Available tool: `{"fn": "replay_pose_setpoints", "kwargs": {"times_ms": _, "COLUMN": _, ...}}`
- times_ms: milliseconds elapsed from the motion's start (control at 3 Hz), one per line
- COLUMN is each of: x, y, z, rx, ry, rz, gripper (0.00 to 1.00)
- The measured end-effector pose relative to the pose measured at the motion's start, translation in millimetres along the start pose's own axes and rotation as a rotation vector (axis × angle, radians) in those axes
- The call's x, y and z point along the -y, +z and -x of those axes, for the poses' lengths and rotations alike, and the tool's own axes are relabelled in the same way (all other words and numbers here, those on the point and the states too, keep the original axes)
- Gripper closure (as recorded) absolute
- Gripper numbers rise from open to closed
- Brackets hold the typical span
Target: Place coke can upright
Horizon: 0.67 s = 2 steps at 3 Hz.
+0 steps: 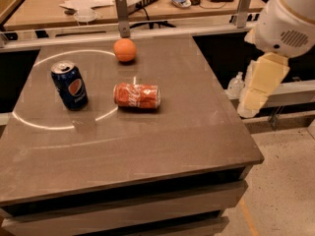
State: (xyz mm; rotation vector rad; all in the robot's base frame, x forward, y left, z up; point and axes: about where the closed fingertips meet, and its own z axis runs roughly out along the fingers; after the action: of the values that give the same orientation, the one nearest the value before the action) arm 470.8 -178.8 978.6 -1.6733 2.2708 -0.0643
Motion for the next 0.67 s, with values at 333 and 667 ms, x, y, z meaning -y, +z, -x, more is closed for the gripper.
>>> {"fn": "replay_pose_setpoints", "kwargs": {"times_ms": 333, "x": 13.9, "y": 11.6, "z": 54.0, "rx": 0.016, "ry": 0.012, "rz": 0.032, "gripper": 0.00}}
{"fn": "replay_pose_setpoints", "kwargs": {"times_ms": 667, "x": 11.1, "y": 15.7, "z": 58.2, "rx": 0.026, "ry": 0.002, "rz": 0.030, "gripper": 0.00}}
